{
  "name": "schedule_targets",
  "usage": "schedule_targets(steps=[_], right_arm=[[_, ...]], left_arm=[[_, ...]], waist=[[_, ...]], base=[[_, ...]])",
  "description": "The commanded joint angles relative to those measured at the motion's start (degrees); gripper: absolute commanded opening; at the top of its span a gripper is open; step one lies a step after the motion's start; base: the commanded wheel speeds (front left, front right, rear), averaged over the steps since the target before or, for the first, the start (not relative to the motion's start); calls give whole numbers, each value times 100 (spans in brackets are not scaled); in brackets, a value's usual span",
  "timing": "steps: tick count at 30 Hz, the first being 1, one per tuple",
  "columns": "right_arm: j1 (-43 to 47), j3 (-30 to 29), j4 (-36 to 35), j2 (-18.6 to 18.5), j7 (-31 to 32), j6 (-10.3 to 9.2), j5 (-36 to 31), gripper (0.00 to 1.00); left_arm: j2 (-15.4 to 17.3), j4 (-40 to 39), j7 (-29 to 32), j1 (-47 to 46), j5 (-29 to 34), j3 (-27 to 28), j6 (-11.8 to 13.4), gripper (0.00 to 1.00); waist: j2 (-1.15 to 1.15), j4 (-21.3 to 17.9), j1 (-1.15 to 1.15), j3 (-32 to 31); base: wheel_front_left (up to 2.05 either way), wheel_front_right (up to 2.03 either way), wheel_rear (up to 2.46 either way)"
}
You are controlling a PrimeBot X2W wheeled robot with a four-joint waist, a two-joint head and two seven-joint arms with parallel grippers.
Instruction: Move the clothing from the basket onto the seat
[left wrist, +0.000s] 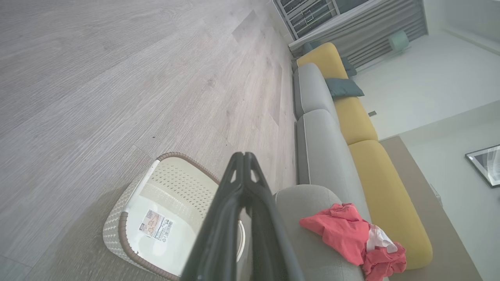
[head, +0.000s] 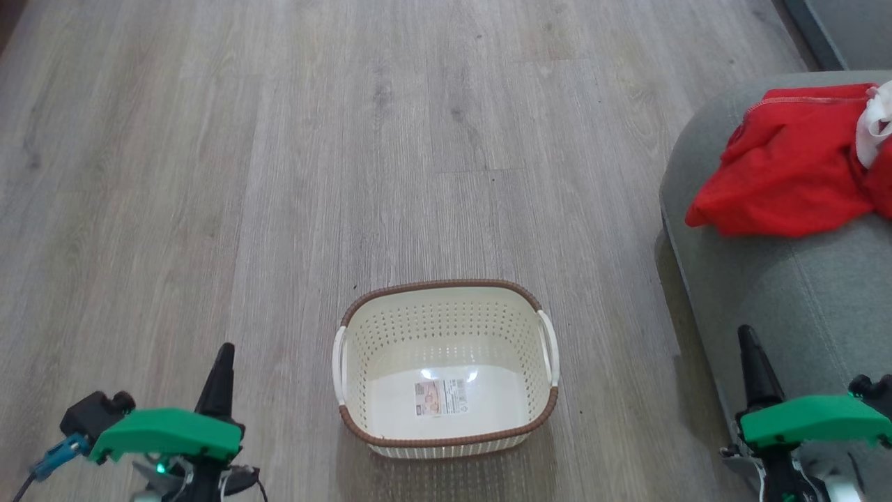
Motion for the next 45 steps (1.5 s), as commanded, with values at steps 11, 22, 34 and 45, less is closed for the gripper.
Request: schedule_targets(steps=[11, 22, 34, 45], right_arm=[[-374, 63, -236, -39, 225, -1, 929, 0], [-421, 70, -253, -39, 393, -2, 1650, 0], [-478, 78, -273, -40, 596, -2, 2516, 0], [-530, 85, -291, -41, 782, -2, 3308, 0]], left_arm=[[7, -316, 220, -270, -793, 255, -99, 0], [-4, -400, 385, -271, -1406, 337, -140, 0], [-17, -501, 583, -274, -2141, 434, -189, 0], [-29, -593, 763, -276, -2814, 524, -234, 0]], waist=[[0, 25, 0, 1], [0, 47, 0, 3], [0, 73, 0, 4], [0, 97, 0, 5]], base=[[0, 0, 0], [0, 0, 0], [0, 0, 0], [0, 0, 0]])
